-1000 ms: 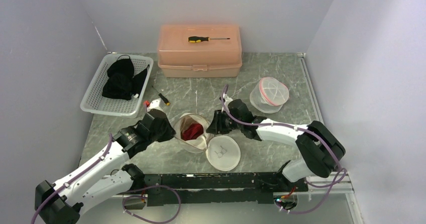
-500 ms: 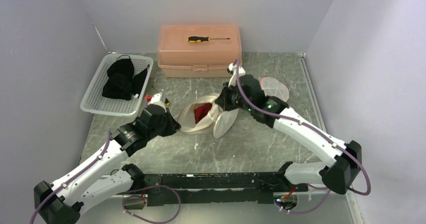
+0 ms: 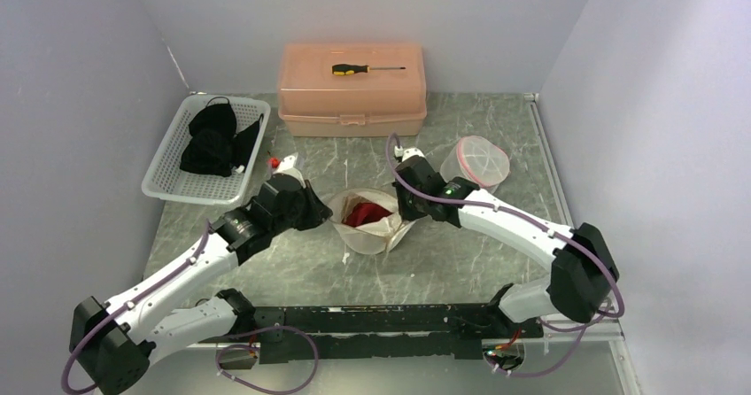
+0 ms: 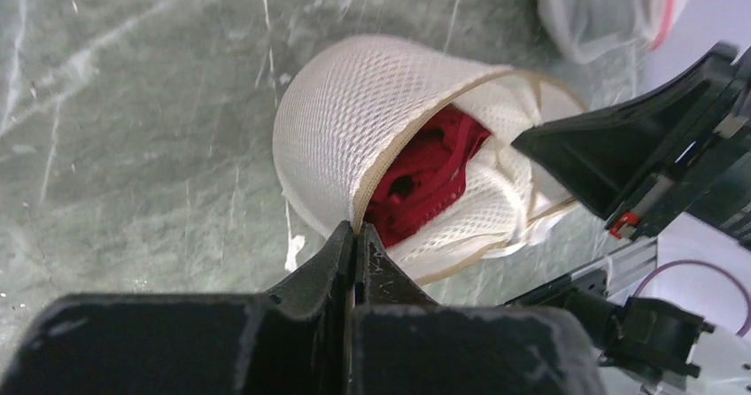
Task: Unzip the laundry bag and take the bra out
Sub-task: Adjust the laundry bag at the center of the board.
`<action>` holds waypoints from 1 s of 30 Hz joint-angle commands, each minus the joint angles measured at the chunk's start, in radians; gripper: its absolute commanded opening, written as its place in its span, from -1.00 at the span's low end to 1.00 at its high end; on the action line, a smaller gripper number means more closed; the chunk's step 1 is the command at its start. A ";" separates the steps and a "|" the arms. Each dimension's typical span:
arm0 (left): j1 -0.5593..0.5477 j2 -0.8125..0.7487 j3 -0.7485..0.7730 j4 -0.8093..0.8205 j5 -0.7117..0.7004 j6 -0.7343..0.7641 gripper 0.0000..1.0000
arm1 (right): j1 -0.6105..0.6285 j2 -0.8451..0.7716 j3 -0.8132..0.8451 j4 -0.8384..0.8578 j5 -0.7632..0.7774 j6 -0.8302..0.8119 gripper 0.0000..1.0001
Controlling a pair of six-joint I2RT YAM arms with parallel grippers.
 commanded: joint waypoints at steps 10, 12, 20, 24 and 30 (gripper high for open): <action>-0.003 0.033 -0.105 0.157 0.105 -0.047 -0.95 | 0.004 -0.082 -0.035 0.054 0.010 0.051 0.04; -0.003 0.053 -0.109 0.189 0.124 -0.047 -0.95 | 0.004 -0.124 -0.060 0.050 0.011 0.077 0.09; -0.005 0.125 -0.103 0.232 0.142 -0.046 -0.94 | -0.035 -0.181 -0.187 0.114 -0.133 0.153 0.16; -0.004 0.116 -0.099 0.219 0.131 -0.034 -0.94 | -0.040 -0.158 -0.213 0.157 -0.204 0.165 0.05; -0.005 0.109 -0.105 0.208 0.136 -0.036 -0.94 | -0.041 -0.148 -0.205 0.190 -0.218 0.149 -0.76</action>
